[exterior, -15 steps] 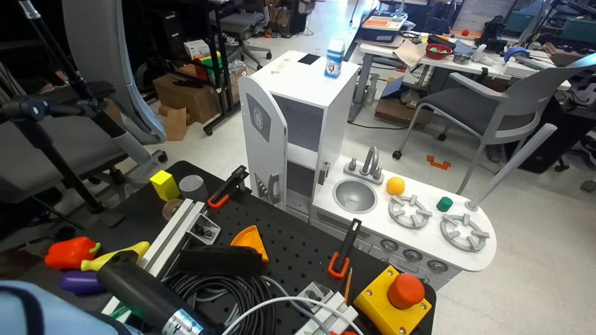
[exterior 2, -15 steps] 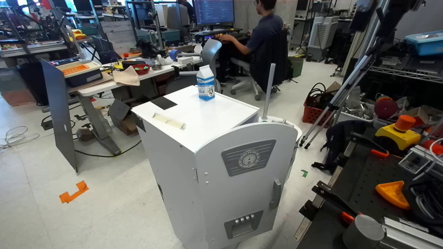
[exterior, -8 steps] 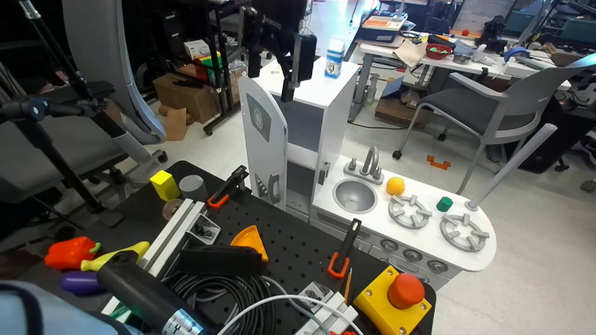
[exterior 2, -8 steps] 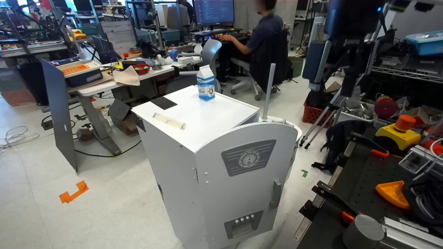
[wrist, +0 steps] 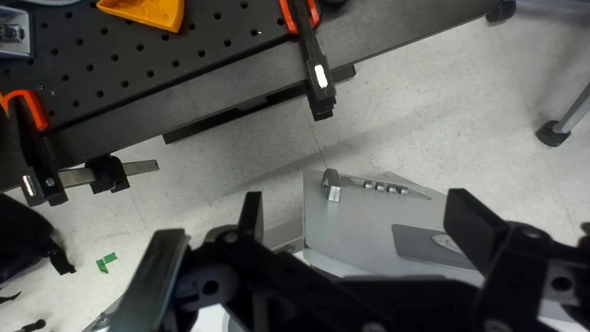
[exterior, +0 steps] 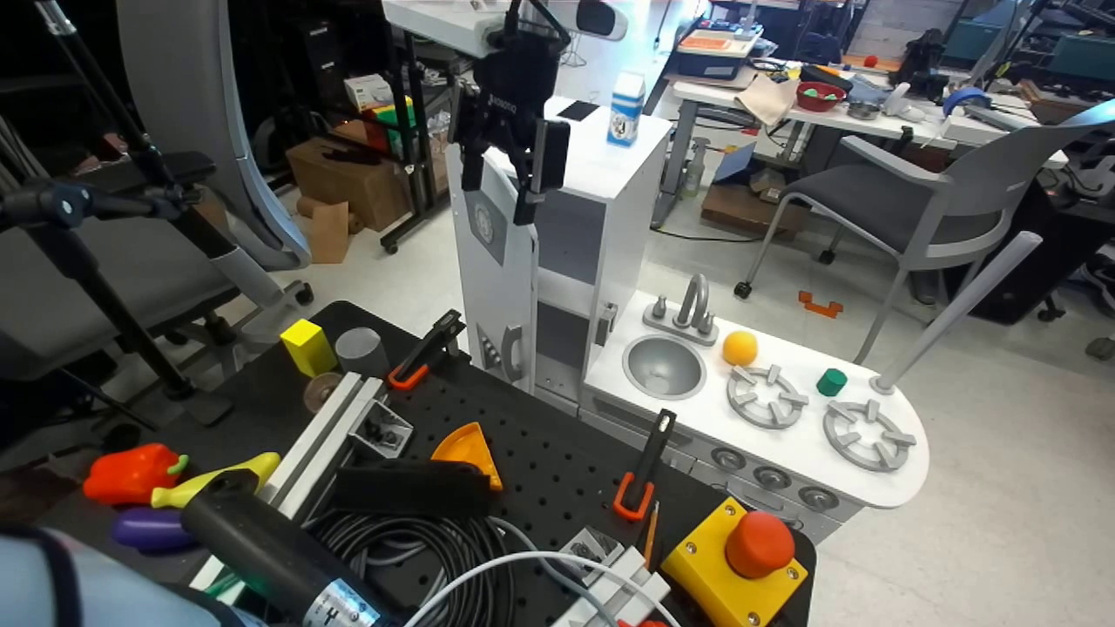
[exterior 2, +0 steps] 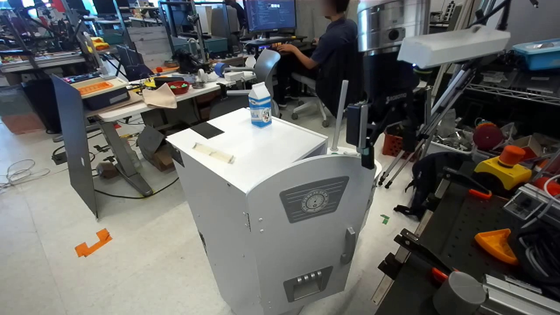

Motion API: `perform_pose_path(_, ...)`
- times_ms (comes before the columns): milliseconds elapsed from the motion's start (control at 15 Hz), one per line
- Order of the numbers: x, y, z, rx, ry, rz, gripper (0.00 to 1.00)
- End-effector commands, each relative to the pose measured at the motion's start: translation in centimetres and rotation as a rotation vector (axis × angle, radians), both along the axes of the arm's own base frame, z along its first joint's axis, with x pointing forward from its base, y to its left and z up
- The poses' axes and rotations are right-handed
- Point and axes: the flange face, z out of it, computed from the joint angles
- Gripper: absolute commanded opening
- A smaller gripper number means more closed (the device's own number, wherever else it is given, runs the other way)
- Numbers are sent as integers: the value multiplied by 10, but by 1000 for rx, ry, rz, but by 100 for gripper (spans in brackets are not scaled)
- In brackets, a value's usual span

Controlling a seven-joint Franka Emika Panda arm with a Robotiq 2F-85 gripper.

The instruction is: Close the drawer.

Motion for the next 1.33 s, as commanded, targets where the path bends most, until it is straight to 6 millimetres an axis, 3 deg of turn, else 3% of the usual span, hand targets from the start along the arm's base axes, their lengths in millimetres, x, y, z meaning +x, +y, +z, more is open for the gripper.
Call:
perform_pose_path(0, 38, 11, -13, -7, 60, 1, 100)
perform_pose_path(333, 83, 15, -28, 13, 79, -16, 100)
perform_pose_path(733, 137, 10, -36, -1, -47, -54, 100)
perform_pose_path(1267, 126, 15, -20, -31, -65, -6, 100)
